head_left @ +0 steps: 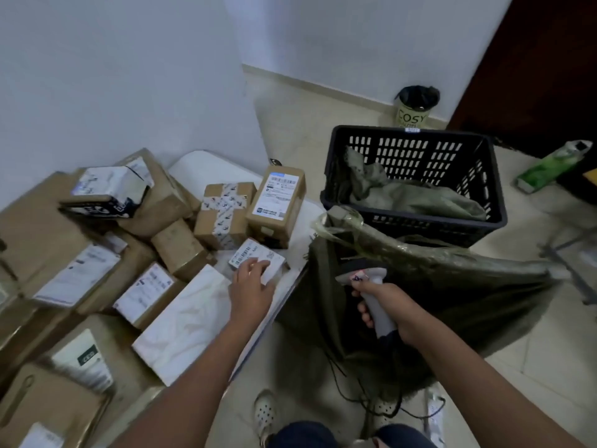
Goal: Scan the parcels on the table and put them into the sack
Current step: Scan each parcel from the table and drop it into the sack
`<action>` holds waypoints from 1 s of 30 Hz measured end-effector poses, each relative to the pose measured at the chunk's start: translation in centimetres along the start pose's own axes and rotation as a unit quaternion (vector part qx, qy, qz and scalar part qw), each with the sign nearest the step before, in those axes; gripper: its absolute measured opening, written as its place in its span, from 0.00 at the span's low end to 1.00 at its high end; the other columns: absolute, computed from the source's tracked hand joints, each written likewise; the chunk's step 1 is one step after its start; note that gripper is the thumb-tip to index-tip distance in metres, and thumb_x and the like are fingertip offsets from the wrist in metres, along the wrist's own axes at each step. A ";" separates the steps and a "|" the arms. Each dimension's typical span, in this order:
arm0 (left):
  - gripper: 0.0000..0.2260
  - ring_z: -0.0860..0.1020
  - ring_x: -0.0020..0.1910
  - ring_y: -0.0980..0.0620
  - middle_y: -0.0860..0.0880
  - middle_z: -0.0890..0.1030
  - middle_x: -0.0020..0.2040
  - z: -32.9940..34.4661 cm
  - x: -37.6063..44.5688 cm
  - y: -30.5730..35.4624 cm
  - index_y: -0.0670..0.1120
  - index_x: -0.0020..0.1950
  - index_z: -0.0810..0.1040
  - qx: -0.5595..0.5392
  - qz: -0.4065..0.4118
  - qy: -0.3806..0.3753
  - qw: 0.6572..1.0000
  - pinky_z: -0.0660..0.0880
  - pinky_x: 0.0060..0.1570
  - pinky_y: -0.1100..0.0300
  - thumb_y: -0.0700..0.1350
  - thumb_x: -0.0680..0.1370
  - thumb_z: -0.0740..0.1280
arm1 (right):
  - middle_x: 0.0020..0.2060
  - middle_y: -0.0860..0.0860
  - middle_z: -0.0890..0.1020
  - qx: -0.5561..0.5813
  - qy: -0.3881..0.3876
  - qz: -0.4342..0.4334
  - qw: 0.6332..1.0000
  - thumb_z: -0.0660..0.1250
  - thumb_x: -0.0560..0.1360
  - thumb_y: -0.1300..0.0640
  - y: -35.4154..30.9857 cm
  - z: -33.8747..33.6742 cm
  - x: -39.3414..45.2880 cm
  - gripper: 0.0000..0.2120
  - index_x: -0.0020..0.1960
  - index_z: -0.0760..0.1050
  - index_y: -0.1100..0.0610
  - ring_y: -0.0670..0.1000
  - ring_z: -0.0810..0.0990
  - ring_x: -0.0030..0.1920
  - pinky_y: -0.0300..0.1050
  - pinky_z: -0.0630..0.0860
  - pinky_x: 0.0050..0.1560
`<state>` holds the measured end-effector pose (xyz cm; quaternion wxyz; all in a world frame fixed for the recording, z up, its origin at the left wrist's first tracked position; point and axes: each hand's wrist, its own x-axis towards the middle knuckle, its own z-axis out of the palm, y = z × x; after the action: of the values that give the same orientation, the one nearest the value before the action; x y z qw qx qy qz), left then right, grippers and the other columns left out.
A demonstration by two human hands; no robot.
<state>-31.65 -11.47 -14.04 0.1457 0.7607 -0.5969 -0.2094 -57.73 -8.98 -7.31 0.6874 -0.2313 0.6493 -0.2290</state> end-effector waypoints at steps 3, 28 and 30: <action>0.32 0.57 0.76 0.42 0.45 0.57 0.77 -1.9 2.0 -1.7 0.53 0.76 0.63 0.054 -0.076 -0.062 0.994 0.58 0.72 0.43 0.59 0.76 0.69 | 0.28 0.54 0.77 -0.023 0.001 -0.021 1.000 0.68 0.78 0.51 -0.7 2.5 -0.3 0.13 0.47 0.78 0.62 0.50 0.76 0.27 0.43 0.73 0.29; 0.44 0.57 0.73 0.42 0.48 0.56 0.75 -10.2 1.8 -5.0 0.61 0.74 0.57 -0.006 0.020 -0.047 0.999 0.58 0.70 0.43 0.65 0.64 0.76 | 0.29 0.55 0.76 -0.058 -0.029 -0.062 0.996 0.68 0.78 0.53 -4.7 11.9 -1.1 0.12 0.51 0.76 0.64 0.51 0.75 0.26 0.39 0.73 0.26; 0.45 0.57 0.73 0.42 0.47 0.57 0.75 -11.5 0.9 -6.9 0.61 0.74 0.57 -0.009 -0.004 -0.046 0.999 0.59 0.70 0.42 0.66 0.63 0.76 | 0.30 0.56 0.76 -0.063 -0.046 -0.065 0.995 0.68 0.78 0.53 -4.8 12.8 -1.2 0.12 0.50 0.75 0.63 0.51 0.75 0.25 0.39 0.73 0.25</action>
<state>-20.00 -10.94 -7.40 0.1242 0.7509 -0.5983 -0.2505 -45.07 -11.80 -2.74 0.6838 -0.3266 0.6139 -0.2210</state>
